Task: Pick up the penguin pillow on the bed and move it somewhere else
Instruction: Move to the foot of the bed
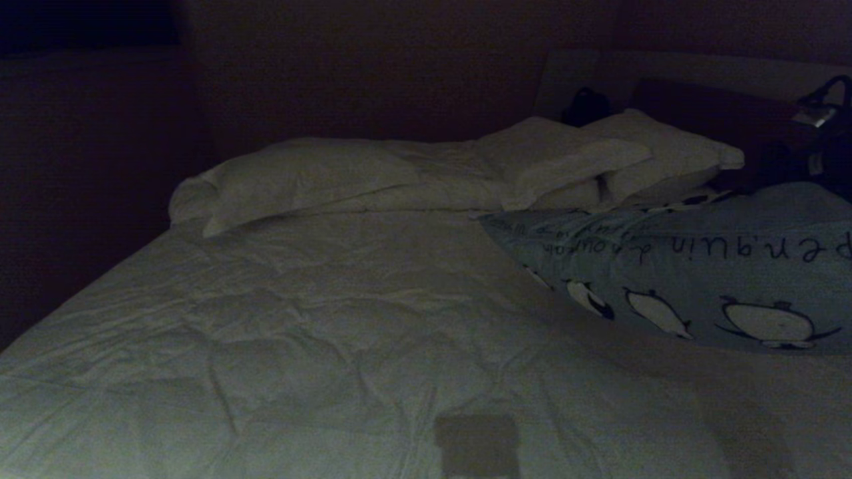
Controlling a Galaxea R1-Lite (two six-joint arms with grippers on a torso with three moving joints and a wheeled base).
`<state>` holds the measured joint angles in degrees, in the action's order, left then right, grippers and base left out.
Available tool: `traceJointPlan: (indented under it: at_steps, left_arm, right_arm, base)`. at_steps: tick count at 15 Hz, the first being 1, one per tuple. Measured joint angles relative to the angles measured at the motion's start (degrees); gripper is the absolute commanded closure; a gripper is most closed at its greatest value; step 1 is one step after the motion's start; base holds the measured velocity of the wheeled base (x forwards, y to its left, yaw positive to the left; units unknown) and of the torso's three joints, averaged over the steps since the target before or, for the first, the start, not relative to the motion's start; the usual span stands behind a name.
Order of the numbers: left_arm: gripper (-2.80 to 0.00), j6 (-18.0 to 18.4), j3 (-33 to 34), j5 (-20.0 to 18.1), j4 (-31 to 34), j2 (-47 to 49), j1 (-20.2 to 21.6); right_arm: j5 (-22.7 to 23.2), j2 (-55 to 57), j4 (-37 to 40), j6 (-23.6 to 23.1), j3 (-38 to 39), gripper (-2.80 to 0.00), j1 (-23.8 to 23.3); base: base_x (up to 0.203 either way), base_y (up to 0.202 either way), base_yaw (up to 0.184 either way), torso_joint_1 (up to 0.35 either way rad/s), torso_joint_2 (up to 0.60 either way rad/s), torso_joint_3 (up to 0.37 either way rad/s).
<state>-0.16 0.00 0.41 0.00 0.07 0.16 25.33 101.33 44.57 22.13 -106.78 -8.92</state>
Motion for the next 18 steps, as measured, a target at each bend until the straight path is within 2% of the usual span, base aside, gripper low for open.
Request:
traceJointPlan:
  at_steps: [11,18]
  left_arm:
    - [0.00,0.1,0.0,0.0,0.0,0.0,0.0]
    - [0.00,0.1,0.0,0.0,0.1,0.0,0.0]
  right_arm:
    - [-0.1,2.2,0.1,1.9,-2.6,0.00,3.2]
    - [-0.6,3.6,-2.7,5.0,-3.0,0.00,7.5]
  base:
    - [0.000,0.197,0.000,0.001,0.00,0.004]
    - [0.000,0.195,0.000,0.002,0.00,0.003]
